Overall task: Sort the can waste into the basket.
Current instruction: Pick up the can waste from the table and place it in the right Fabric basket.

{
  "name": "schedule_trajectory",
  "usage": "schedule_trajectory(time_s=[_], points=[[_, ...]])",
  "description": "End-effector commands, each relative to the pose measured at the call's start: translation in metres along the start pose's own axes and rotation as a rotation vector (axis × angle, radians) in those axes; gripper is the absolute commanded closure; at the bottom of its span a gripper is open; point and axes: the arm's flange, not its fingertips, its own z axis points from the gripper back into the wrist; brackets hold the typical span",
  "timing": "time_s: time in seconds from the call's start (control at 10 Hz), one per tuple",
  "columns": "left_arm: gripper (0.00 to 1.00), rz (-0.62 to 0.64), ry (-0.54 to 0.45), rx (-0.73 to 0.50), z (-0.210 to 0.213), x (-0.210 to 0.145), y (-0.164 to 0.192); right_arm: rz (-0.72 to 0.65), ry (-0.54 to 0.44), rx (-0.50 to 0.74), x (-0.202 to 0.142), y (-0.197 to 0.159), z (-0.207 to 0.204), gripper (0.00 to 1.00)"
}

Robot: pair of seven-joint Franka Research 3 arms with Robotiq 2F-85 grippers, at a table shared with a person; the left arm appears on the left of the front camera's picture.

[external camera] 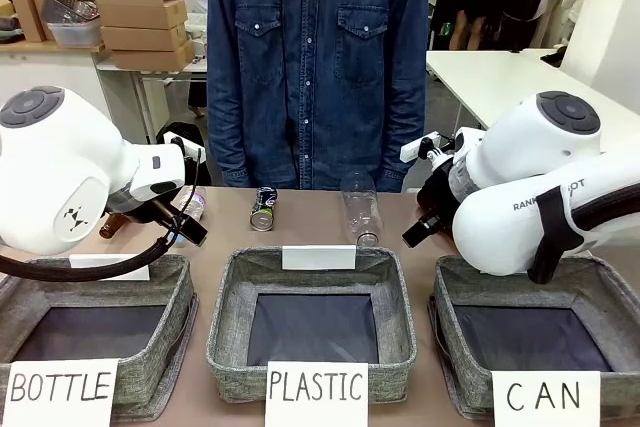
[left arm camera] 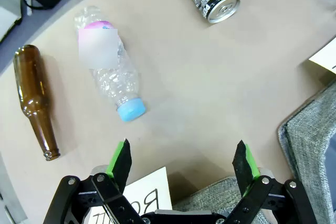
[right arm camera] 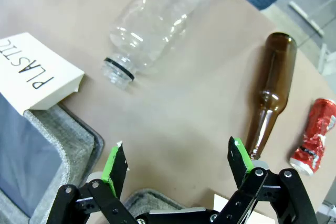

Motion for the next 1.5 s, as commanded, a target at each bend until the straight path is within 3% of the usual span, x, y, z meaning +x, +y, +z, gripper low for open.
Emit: schedule_trajectory(time_s=[0.0,0.1,0.3,0.5,0.6,0.7,0.8,0.9,1.0,1.1,1.2,1.3,1.4], points=[[0.0,-0.034,-0.027,-0.009,0.039,0.008,-0.012,-0.026,0.0,0.039,0.016,0.002,0.034,0.0],[0.0,-0.093,-0.079,0.024,0.08,0.005,-0.02,-0.024,-0.024,0.086,0.027,0.006,0.072,0.0],[0.0,-0.187,-0.114,0.066,0.158,-0.02,-0.044,-0.006,-0.043,0.066,0.025,0.025,0.149,0.0],[0.0,-0.269,-0.137,0.21,0.194,-0.045,-0.072,0.079,-0.168,-0.094,-0.001,0.046,0.201,0.0],[0.0,-0.194,-0.118,0.08,0.155,0.034,-0.042,0.022,-0.066,0.039,0.031,0.028,0.151,0.0],[0.0,-0.194,-0.118,0.08,0.155,0.034,-0.042,0.022,-0.066,0.039,0.031,0.028,0.151,0.0],[0.0,-0.194,-0.118,0.08,0.155,0.034,-0.042,0.057,-0.128,-0.011,0.026,0.038,0.203,0.0],[0.0,-0.232,-0.118,0.128,0.191,0.028,-0.053,0.081,-0.007,0.085,0.034,0.04,0.168,0.0],[0.0,-0.272,-0.006,-0.178,0.194,0.032,-0.047,0.057,0.049,0.229,0.029,0.031,0.168,0.0],[0.0,-0.242,0.075,-0.337,0.211,0.017,-0.027,-0.043,0.026,0.4,0.016,0.011,0.184,0.0],[0.0,-0.182,0.086,-0.493,0.231,-0.003,-0.003,-0.062,0.002,0.706,0.0,-0.005,0.207,0.0],[0.0,-0.113,-0.007,-0.741,0.25,-0.027,0.024,-0.228,-0.097,0.861,-0.014,-0.027,0.227,0.0],[0.0,-0.001,-0.115,-0.811,0.261,-0.05,0.048,-0.38,-0.187,0.992,-0.028,-0.05,0.238,0.0]])
